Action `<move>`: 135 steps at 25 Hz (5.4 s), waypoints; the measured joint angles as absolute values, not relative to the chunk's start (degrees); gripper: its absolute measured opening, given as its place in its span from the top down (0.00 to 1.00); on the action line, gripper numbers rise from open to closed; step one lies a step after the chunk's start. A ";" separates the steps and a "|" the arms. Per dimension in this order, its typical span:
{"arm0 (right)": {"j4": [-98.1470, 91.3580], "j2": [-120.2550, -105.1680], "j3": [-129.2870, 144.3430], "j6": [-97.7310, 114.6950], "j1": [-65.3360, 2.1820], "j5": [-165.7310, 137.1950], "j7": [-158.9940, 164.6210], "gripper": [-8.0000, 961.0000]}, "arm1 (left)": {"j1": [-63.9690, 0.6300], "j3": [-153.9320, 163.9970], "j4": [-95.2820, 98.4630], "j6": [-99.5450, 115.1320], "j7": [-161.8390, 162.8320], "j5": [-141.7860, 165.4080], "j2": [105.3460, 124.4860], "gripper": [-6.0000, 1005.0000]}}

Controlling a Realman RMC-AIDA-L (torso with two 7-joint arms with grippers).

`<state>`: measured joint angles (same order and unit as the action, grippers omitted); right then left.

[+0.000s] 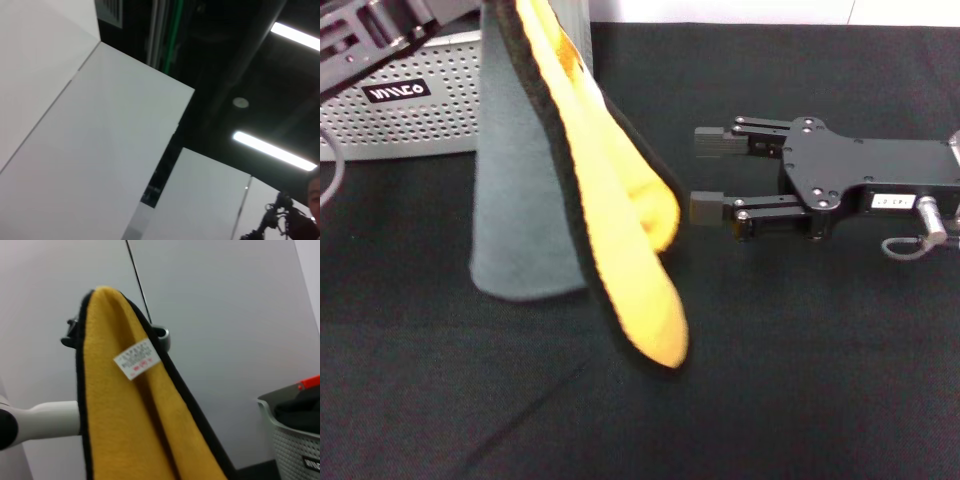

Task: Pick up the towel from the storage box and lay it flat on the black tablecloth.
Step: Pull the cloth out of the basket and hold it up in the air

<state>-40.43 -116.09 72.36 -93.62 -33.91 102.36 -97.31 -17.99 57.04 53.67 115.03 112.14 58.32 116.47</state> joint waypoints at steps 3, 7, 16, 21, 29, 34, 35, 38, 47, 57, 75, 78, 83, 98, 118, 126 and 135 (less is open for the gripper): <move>-38.01 -116.02 72.90 -92.01 -35.30 102.26 -97.78 0.17 | -18.17 57.06 53.72 116.07 112.14 57.78 116.49 0.95; -36.49 -115.88 72.89 -91.76 -36.25 102.14 -97.95 0.17 | -18.59 57.11 53.78 116.42 112.14 57.64 116.39 0.95; -36.51 -116.02 74.81 -92.49 -36.60 102.31 -97.89 0.22 | -19.08 57.09 53.79 116.42 111.35 56.35 116.26 0.95; -36.79 -116.02 75.16 -93.82 -36.64 102.55 -97.79 0.28 | -19.23 57.12 53.79 116.42 111.35 56.26 116.26 0.95; -36.94 -115.86 74.90 -95.35 -36.65 103.52 -97.92 0.30 | -19.34 57.13 53.76 116.38 110.95 56.24 116.23 0.95; -36.50 -115.84 74.79 -94.99 -36.65 103.10 -97.99 0.30 | -19.39 57.13 53.81 116.36 110.86 56.03 116.20 0.95; -36.49 -115.84 74.86 -94.95 -36.65 103.06 -98.00 0.30 | -19.40 57.29 53.90 116.36 110.85 55.64 116.20 0.95; -36.43 -115.84 75.01 -94.88 -36.86 102.88 -98.00 0.30 | -19.47 57.80 54.07 116.49 110.79 54.67 116.14 0.95; -36.38 -115.84 76.87 -95.06 -37.24 102.67 -97.96 0.30 | -19.51 57.92 54.24 116.60 110.74 54.12 116.08 0.95; -36.38 -115.84 77.25 -94.93 -37.06 101.62 -97.94 0.31 | -19.54 57.92 54.32 116.63 110.64 53.75 116.01 0.95; -36.81 -115.28 76.97 -95.88 -36.65 101.24 -97.51 0.35 | -19.06 57.90 54.12 116.63 110.65 53.69 115.70 0.95; -36.82 -115.29 76.94 -95.89 -36.65 101.24 -97.72 0.36 | -19.04 57.86 54.01 116.63 110.65 53.70 115.66 0.95; -36.43 -115.31 76.85 -95.11 -36.65 101.13 -97.91 0.38 | -19.14 57.92 54.04 116.63 110.65 53.70 115.66 0.95; -36.38 -115.29 75.94 -94.05 -36.77 100.80 -97.91 0.67 | -18.97 58.35 54.08 116.62 110.58 53.80 115.75 0.95; -36.21 -115.52 76.00 -94.12 -37.27 100.73 -97.65 0.68 | -19.12 58.54 53.87 116.62 110.03 53.74 115.66 0.95; -34.23 -115.78 76.18 -94.13 -38.39 101.03 -97.69 0.68 | -19.35 58.54 53.87 116.62 110.03 53.81 115.71 0.95; -34.56 -115.56 75.95 -93.86 -38.57 100.96 -97.80 0.76 | -18.98 58.61 53.88 116.62 110.03 53.70 115.74 0.95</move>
